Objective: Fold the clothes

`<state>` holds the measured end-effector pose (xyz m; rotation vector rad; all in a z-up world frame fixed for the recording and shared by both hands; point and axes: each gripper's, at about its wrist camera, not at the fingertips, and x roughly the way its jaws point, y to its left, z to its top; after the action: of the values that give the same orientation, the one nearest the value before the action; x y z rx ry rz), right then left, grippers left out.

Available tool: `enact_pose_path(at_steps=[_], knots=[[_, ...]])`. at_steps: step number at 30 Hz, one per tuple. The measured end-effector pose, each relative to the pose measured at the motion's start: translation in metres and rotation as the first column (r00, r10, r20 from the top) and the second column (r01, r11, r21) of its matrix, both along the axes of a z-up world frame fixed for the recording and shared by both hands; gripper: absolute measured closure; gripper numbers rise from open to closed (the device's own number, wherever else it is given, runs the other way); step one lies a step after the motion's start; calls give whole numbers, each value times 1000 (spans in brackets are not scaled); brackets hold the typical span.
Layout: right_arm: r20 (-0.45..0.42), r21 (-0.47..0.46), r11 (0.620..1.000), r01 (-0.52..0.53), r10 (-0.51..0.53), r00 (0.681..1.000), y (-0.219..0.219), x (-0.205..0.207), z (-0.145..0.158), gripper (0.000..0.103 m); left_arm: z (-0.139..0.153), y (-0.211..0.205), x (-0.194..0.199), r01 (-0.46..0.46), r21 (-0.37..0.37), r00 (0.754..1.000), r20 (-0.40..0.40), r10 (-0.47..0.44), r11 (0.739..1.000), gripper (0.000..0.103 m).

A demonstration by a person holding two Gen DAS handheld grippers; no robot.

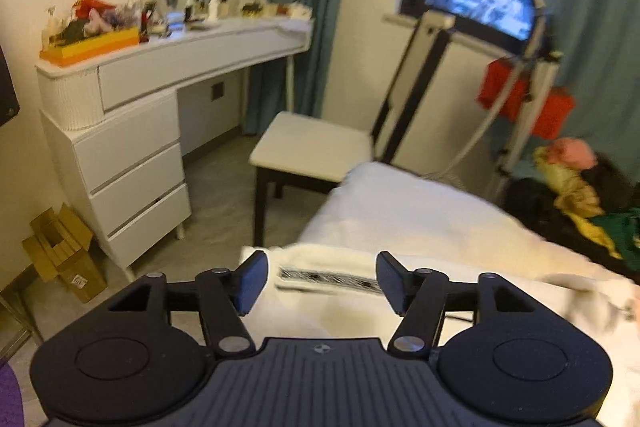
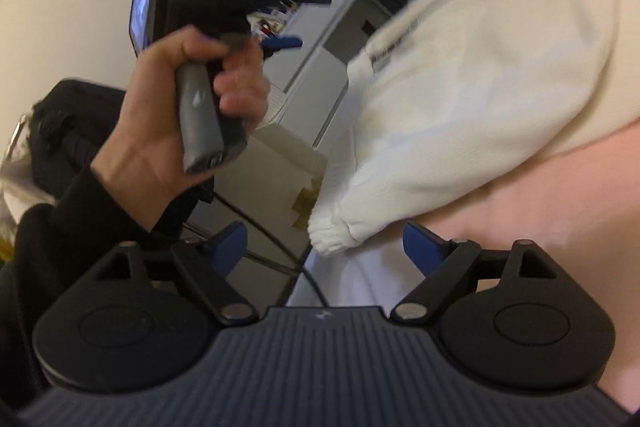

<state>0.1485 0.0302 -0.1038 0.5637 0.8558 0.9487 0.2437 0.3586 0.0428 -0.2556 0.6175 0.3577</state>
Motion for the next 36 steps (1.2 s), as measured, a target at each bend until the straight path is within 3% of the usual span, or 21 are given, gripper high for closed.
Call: enact_pose_path(at_steps=[1, 4, 9, 12, 18, 22, 27, 30, 32, 34, 36], knots=[[47, -20, 1000, 15, -14, 999, -12, -7, 12, 16, 8, -11, -13, 14, 2, 1000, 14, -14, 1000, 32], [186, -95, 990, 107, -88, 979, -50, -28, 46, 16, 23, -51, -54, 74, 11, 995, 63, -74, 997, 32], [374, -189, 935, 300, -214, 903, -118, -67, 78, 16, 23, -127, -103, 174, 12, 981, 86, -174, 985, 32], [442, -198, 899, 390, -274, 855, -144, -82, 87, 16, 13, -169, -114, 230, 27, 969, 87, -232, 973, 32], [550, -215, 828, 518, -335, 765, -192, -89, 75, 16, -11, -227, -98, 272, 27, 960, 69, -273, 962, 32], [564, -225, 803, 551, -354, 746, -201, -76, 61, 16, -32, -252, -75, 272, 16, 961, 57, -272, 962, 32], [542, -238, 805, 543, -353, 762, -217, -52, 37, 16, -71, -252, -19, 222, -34, 975, 28, -221, 974, 32], [534, -272, 785, 556, -357, 766, -220, -27, 21, 16, -91, -250, 20, 210, -62, 978, 23, -209, 976, 32], [532, -297, 758, 581, -374, 760, -223, -10, 11, 17, -100, -252, 44, 200, -31, 979, 31, -199, 979, 32], [489, -310, 719, 622, -440, 753, -232, 11, -1, 17, -106, -257, 65, 189, -25, 980, 68, -187, 982, 32], [398, -269, 734, 624, -505, 766, -246, 27, -12, 17, -107, -261, 88, 192, -27, 977, 104, -188, 981, 32]])
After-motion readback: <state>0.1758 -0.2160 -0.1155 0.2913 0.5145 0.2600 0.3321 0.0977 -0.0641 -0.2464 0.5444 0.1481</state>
